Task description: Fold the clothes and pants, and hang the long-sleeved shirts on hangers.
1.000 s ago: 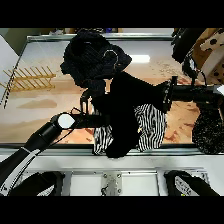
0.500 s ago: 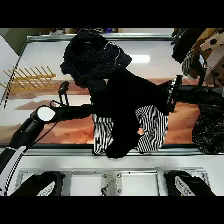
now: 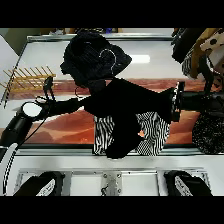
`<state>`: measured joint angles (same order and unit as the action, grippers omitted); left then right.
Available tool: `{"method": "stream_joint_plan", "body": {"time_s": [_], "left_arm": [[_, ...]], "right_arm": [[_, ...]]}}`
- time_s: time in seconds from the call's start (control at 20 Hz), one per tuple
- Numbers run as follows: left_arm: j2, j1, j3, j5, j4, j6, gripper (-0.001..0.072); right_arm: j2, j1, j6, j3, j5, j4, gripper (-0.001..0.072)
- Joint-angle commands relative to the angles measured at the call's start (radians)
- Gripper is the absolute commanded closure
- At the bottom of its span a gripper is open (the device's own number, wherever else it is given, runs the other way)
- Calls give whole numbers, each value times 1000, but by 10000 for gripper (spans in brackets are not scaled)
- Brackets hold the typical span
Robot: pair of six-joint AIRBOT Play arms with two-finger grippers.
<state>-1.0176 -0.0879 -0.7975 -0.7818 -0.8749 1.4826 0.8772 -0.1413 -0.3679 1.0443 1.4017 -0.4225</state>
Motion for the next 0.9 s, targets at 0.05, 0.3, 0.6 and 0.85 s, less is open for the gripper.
{"method": "stream_joint_plan", "body": {"time_s": [0.05,0.3,0.6,0.85], "left_arm": [[-46,17,-82,-55,-58,-20,692],[-150,17,-259,-166,-134,-21,692],[-162,16,-507,-304,-205,-30,692],[-162,-44,-732,-369,-206,-40,692]], "right_arm": [[-15,0,-27,1,32,-15,699],[-35,0,-58,1,32,-133,699],[-44,0,-82,1,36,-173,699],[-43,68,-94,1,59,-173,699]]}}
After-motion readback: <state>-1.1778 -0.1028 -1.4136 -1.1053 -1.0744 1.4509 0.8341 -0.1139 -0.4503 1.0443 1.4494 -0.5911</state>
